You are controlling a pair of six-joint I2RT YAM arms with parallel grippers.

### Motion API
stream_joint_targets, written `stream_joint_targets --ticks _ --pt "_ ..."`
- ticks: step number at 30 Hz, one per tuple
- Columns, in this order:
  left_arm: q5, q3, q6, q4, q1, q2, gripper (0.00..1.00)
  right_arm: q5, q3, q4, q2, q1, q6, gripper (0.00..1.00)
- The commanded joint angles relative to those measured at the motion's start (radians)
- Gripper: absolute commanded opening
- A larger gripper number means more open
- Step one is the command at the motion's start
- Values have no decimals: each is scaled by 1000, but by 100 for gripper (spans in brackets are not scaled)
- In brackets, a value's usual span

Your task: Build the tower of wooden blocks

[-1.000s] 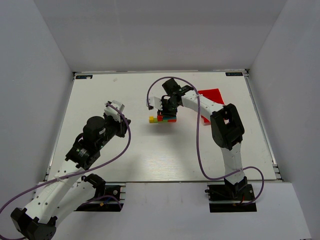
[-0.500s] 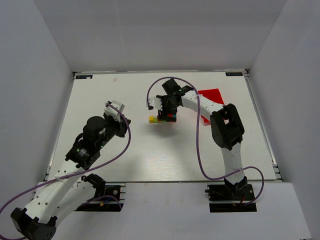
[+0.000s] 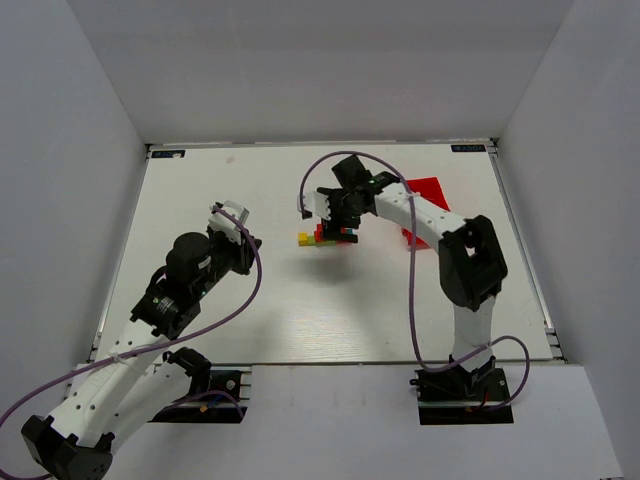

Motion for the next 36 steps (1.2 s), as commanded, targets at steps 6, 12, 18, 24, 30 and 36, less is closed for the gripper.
stream_joint_targets --ticks 6,12,18,24,30,36 --pt "-6 -10 10 3 5 -11 33 -42 -159 45 -306 -1 32 90" --pt "9 -23 10 14 5 -31 71 41 -458 332 -559 -7 283 90" --pt "123 -23 53 12 5 27 100 196 -635 312 -850 -9 592 90" --pt "97 -13 73 -9 5 48 100 233 -817 336 -1151 -12 687 90" --pt "62 -13 108 -49 -4 24 100 310 -1118 465 -1501 -42 739 90" --pt "28 -23 128 -49 8 -2 100 342 -1144 471 -1548 -39 788 90"
